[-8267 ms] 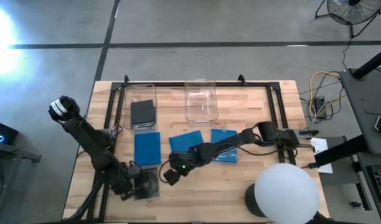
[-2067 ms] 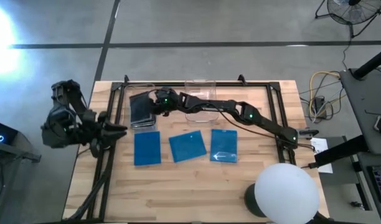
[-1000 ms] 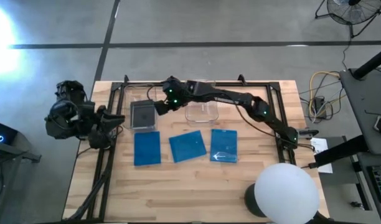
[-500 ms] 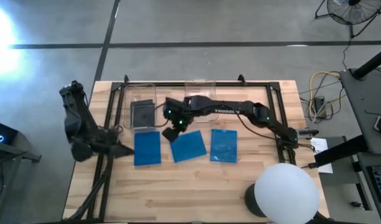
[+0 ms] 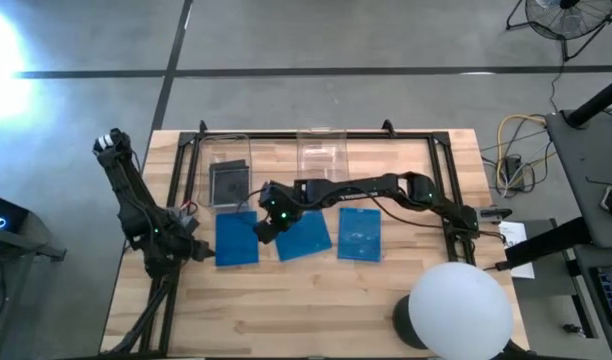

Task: Pick & place jewel cases by type
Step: Put the blue CD case into the right transparent bin

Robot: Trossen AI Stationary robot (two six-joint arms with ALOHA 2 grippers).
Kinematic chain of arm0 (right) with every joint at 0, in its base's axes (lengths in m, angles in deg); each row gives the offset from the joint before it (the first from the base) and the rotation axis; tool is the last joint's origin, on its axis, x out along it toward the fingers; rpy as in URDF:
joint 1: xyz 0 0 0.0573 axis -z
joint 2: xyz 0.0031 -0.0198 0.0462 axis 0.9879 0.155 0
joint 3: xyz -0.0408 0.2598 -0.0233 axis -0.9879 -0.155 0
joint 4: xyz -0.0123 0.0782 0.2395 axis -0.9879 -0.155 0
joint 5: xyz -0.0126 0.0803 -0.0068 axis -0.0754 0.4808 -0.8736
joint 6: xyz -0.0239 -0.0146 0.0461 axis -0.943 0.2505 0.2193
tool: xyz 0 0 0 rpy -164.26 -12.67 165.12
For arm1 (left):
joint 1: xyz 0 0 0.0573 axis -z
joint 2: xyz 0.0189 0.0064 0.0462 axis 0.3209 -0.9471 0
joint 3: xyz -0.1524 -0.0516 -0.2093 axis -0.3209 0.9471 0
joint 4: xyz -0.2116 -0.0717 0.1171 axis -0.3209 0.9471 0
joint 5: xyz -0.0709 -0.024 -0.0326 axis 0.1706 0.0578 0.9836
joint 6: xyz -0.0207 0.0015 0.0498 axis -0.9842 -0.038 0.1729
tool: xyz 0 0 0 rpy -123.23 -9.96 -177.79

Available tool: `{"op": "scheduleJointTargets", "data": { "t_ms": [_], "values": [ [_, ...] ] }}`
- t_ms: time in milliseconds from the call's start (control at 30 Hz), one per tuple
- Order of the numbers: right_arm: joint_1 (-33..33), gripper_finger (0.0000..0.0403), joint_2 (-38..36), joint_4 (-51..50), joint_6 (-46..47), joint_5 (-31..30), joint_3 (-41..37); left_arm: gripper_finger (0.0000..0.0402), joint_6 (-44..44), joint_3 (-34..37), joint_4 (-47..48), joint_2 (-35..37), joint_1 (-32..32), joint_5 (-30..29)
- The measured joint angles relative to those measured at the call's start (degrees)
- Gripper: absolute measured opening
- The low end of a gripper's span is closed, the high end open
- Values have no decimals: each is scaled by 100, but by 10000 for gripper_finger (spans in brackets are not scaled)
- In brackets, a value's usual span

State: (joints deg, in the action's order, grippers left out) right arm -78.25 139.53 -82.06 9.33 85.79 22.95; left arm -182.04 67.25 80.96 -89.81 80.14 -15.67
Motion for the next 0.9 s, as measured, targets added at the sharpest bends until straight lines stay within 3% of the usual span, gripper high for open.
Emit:
{"op": "scheduleJointTargets", "data": {
  "t_ms": [333, 733, 900],
  "values": [
    [-28, 215, 2, 1580, 961, 60, -829, 94, -102, 26, 117, -577, -959, 506],
    [-186, 215, 2, 1615, 1182, 62, -969, 94, -118, 222, -506, -1561, -1532, 751],
    [-210, 215, 2, 1626, 1362, 62, -969, 95, -202, 309, -1135, -1936, -1795, 564]
  ]
}}
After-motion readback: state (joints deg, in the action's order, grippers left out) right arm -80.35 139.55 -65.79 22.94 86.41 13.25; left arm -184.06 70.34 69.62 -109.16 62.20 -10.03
